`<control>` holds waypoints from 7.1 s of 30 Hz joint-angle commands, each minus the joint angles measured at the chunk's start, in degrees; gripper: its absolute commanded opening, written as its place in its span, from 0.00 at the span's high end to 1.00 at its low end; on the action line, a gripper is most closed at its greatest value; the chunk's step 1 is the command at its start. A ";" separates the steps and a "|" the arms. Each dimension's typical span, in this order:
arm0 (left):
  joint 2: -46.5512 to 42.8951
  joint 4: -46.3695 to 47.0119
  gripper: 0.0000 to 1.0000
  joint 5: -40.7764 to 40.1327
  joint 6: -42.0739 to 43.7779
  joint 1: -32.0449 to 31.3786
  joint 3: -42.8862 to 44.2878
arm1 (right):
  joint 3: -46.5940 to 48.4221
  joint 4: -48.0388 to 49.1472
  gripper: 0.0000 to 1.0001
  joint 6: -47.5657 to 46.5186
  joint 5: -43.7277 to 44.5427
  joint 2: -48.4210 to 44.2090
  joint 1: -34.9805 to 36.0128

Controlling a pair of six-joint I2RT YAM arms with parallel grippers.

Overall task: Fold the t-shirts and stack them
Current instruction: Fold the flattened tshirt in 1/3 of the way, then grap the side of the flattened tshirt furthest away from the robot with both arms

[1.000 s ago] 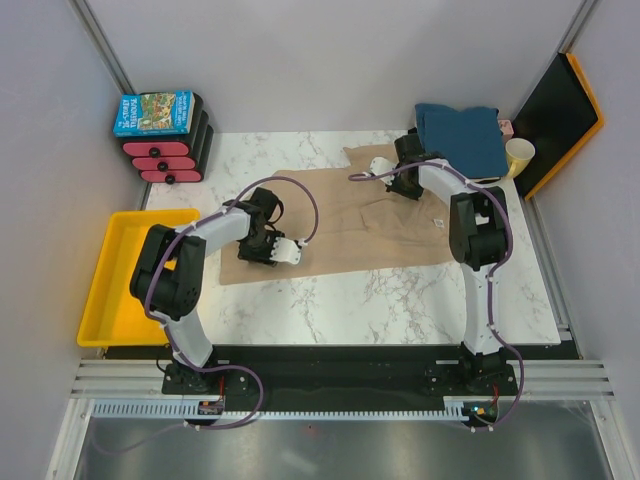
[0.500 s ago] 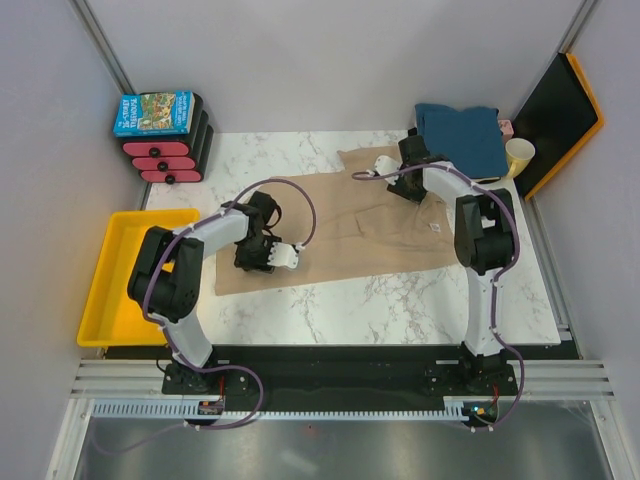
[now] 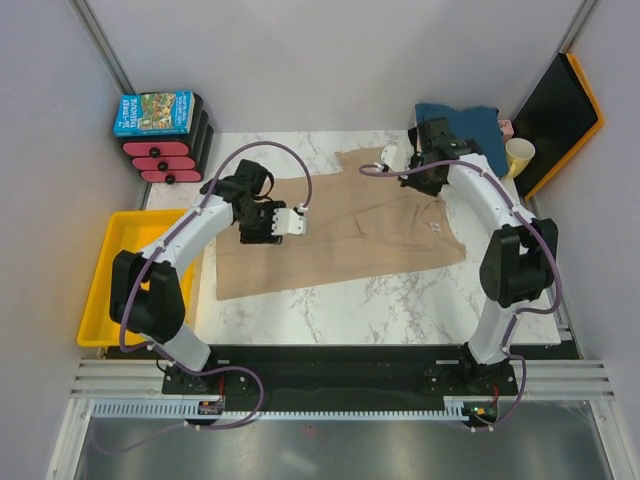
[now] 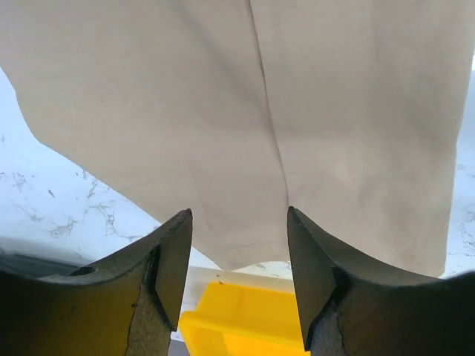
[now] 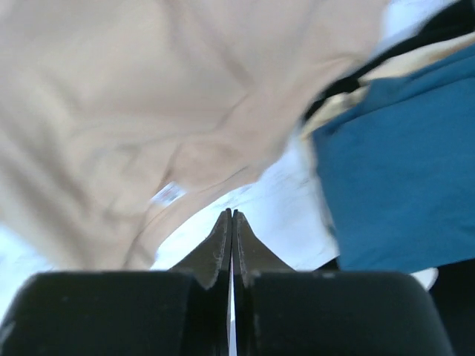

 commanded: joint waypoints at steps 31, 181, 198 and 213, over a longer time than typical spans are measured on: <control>1.69 0.27 0.45 -5.40 5.87 2.06 -22.07 | -22.23 -9.19 0.98 -7.01 -2.64 5.00 -3.13; 24.63 -36.74 0.67 -2.07 4.91 3.11 19.07 | 8.09 -4.71 0.45 6.08 -12.92 23.81 1.35; 17.70 -36.82 0.32 1.71 4.39 3.46 23.10 | 6.34 -4.79 0.44 4.76 -10.46 21.97 1.79; 26.62 -23.40 0.34 -0.39 -0.80 12.06 36.29 | 7.13 -3.83 0.44 6.08 -10.19 22.58 2.67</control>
